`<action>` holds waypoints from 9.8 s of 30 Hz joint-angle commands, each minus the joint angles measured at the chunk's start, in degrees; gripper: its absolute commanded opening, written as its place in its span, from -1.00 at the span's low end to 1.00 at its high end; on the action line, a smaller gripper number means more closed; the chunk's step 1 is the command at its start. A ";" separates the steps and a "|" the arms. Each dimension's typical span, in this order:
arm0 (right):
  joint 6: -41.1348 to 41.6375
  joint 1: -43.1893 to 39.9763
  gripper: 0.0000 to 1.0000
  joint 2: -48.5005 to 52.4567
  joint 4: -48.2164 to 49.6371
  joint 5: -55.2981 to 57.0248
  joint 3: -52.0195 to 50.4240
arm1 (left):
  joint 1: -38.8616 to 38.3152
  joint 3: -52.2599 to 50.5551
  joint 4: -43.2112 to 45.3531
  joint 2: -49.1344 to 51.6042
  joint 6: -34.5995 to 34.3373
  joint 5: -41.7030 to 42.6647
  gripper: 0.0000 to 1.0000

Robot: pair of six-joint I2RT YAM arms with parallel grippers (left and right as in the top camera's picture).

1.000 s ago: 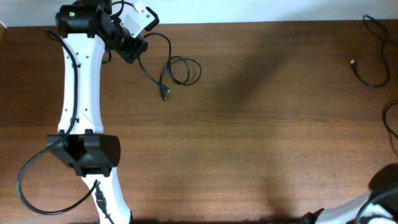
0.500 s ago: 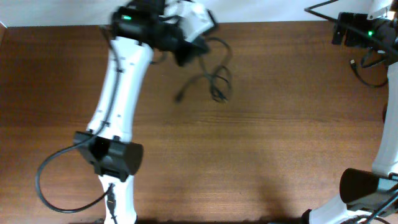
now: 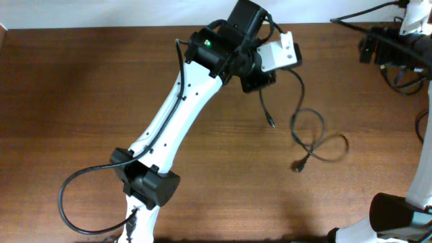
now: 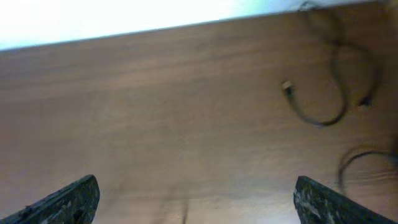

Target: Untangle cables

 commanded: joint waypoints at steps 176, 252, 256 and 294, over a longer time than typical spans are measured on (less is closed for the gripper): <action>-22.73 -2.25 -0.92 16.52 39.93 -51.74 -31.76 | 12.94 0.63 2.21 -12.07 -16.79 -9.29 -1.00; 76.94 29.42 0.98 10.88 33.05 9.97 -38.38 | 9.77 21.86 -7.08 3.02 -17.20 -11.82 0.97; 76.94 29.99 0.98 12.39 41.48 10.12 -38.38 | 9.77 21.86 -7.85 3.02 -17.18 -11.85 0.97; 85.64 29.94 0.86 14.73 21.07 7.85 -34.18 | 9.77 21.86 -12.15 3.02 -16.52 -14.84 0.98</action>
